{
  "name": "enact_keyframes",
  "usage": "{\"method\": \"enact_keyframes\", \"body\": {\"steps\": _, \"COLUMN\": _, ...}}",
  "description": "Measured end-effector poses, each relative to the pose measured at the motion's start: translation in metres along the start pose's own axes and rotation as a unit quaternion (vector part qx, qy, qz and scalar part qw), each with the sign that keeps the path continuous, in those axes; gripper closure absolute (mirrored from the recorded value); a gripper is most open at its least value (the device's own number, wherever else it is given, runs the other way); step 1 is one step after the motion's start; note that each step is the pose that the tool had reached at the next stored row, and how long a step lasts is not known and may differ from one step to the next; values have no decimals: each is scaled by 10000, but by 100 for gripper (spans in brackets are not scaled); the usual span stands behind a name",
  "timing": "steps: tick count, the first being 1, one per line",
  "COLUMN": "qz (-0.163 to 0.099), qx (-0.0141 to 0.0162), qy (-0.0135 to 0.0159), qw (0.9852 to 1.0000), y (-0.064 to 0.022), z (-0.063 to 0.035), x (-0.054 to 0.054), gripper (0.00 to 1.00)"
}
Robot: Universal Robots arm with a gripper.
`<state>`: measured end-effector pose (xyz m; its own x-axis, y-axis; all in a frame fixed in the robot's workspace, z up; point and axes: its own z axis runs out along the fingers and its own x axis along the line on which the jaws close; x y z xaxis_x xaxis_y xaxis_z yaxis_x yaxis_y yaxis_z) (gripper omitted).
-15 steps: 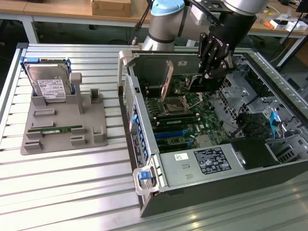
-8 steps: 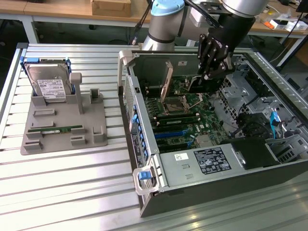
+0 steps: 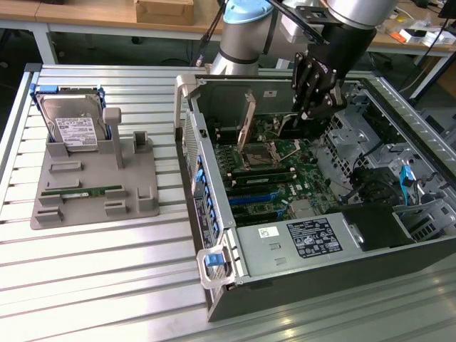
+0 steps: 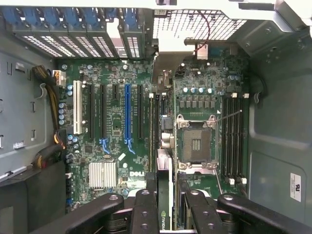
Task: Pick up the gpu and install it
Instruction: 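Insert the gpu into the slot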
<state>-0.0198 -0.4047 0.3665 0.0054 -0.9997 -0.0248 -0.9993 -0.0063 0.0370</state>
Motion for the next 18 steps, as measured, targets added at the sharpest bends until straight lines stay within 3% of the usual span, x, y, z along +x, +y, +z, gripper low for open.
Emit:
{"method": "enact_keyframes", "body": {"steps": 11, "qz": 2, "qx": 0, "qy": 0, "qw": 10000, "y": -1, "z": 44, "x": 2, "gripper": 73}}
{"method": "enact_keyframes", "body": {"steps": 18, "qz": 3, "qx": 0, "qy": -1, "qw": 10000, "y": 58, "z": 106, "x": 4, "gripper": 73}}
